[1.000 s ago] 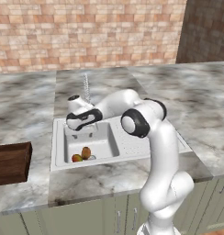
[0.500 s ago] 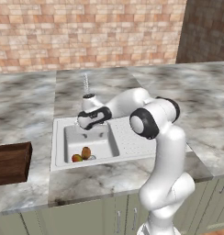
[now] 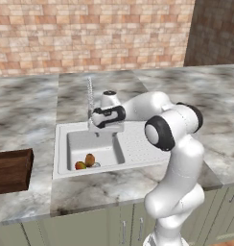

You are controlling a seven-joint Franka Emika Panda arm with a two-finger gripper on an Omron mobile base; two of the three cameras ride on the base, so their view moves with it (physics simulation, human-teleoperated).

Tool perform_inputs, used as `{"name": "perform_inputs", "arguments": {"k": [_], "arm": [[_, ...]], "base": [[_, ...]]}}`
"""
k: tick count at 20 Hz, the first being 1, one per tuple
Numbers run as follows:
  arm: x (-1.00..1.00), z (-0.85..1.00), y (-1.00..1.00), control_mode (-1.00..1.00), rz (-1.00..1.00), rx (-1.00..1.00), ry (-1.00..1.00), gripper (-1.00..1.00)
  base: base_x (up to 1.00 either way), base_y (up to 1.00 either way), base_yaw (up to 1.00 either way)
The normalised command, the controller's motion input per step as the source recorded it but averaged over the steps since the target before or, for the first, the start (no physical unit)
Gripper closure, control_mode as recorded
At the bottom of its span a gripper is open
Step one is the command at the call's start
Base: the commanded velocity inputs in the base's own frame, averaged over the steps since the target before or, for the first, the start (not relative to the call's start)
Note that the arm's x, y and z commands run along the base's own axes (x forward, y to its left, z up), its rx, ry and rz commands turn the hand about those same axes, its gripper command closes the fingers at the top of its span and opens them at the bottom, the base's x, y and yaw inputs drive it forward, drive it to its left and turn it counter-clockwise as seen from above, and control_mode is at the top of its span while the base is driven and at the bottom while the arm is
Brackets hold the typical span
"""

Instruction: Pick up all produce items and place them in the sink. Turn on the sink faucet to wash them. Then turn the sink off and put them in the tray.

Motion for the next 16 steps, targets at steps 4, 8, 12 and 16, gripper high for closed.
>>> {"name": "perform_inputs", "arguments": {"k": [4,8,12,16], "arm": [[0.00,0.32,-0.27,-1.00,0.16,0.08,-0.10,-1.00],[0.00,0.27,-0.19,-1.00,0.22,0.07,-0.21,-1.00],[0.00,0.22,-0.14,-1.00,0.25,0.07,-0.27,-1.00],[0.00,0.10,-0.17,-1.00,0.27,0.09,-0.26,-1.00]], "base": [[0.00,0.00,0.00],[0.00,0.00,0.00],[0.00,0.00,0.00],[0.00,0.00,0.00]]}}
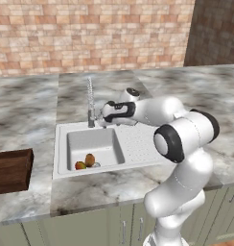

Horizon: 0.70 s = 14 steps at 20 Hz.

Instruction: Pick up all produce items and place them in the sink. Turn on the sink faucet to wash them. Then turn the sink off and put them in the tray.

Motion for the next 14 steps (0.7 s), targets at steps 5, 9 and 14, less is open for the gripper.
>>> {"name": "perform_inputs", "arguments": {"k": [5,9,14], "arm": [[0.00,0.03,-0.21,-1.00,0.26,0.11,-0.33,-1.00],[0.00,0.00,-0.18,-1.00,0.25,0.16,-0.42,-1.00],[0.07,-0.01,-0.10,-1.00,0.18,0.20,-0.23,-1.00]], "base": [[0.00,0.00,0.00],[0.00,0.00,0.00],[0.00,0.00,0.00]]}}
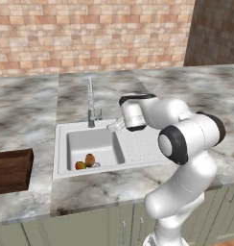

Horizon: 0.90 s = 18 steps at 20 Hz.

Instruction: Pick up all produce items and place them in the sink. Turn on the sink faucet to wash them. Then turn the sink off and put them in the tray.

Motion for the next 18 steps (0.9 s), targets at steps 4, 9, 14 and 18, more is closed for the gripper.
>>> {"name": "perform_inputs", "arguments": {"k": [4,9,14,18], "arm": [[0.47,-0.03,-0.02,-1.00,0.03,0.09,0.00,-1.00],[0.44,-0.02,-0.01,-1.00,0.09,0.02,-0.11,-1.00],[0.35,0.00,0.00,-1.00,0.10,0.00,-0.15,-1.00],[0.44,0.01,0.00,-1.00,0.09,0.00,-0.10,-1.00]], "base": [[0.00,0.00,0.00],[0.00,0.00,0.00],[0.00,0.00,0.00],[0.00,0.00,0.00]]}}
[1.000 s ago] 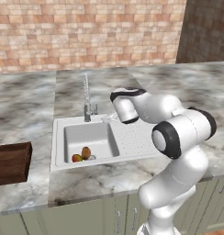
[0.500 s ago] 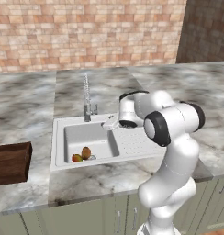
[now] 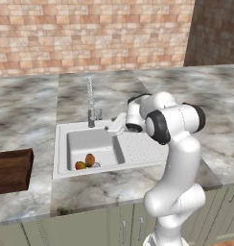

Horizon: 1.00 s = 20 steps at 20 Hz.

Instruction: Pick up all produce items and place them in the sink. Turn on the sink faucet to wash them. Then turn the sink off and put them in the tray.

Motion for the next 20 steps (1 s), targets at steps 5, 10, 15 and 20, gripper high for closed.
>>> {"name": "perform_inputs", "arguments": {"k": [5,10,15,20], "arm": [[0.59,0.00,0.00,-1.00,0.06,0.03,-0.03,-1.00],[0.58,0.00,0.00,-1.00,0.07,0.03,-0.01,-1.00],[0.54,0.00,0.05,-1.00,0.05,0.00,-0.02,-1.00],[0.38,0.00,0.22,-1.00,0.02,0.00,-0.02,-1.00]], "base": [[0.00,0.00,0.00],[0.00,0.00,0.00],[0.00,0.00,0.00],[0.00,0.00,0.00]]}}
